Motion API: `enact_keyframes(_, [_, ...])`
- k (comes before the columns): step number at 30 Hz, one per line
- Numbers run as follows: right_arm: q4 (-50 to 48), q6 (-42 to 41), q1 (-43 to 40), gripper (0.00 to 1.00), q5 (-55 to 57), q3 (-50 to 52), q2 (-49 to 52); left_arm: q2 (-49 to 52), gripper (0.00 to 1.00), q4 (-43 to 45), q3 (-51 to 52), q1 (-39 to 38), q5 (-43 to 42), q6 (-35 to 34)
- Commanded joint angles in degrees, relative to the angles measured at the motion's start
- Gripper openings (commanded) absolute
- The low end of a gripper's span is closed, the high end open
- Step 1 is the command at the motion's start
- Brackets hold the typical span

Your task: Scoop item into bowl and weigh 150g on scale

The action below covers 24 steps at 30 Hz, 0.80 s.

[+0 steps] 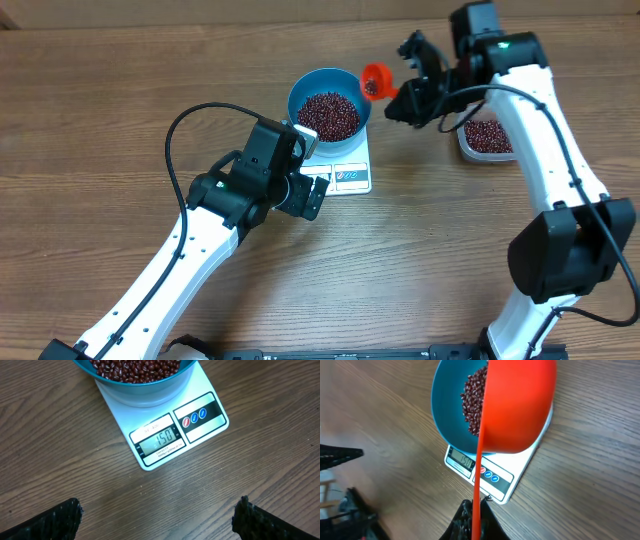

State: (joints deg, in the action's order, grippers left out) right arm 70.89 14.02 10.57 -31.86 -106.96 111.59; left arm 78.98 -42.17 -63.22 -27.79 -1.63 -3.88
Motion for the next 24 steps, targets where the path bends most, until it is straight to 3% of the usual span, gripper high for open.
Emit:
enact_keyframes(1, [-1.2,-2.99,1.99,0.04,5.88,-1.88,-2.4,0.09,0.99,0.04,0.17,-0.39,0.17,1.33])
enact_keyframes(15, [-3.54,-5.05,9.7,0.04,19.54,-1.88,-2.4,0.09,1.0,0.04,0.17,-0.39,0.17,1.31])
enact_keyframes(24, [-3.61,-5.03,10.01,0.04,19.87,-1.88,-2.4,0.09,1.0,0.04,0.17,-0.39,0.17,1.33])
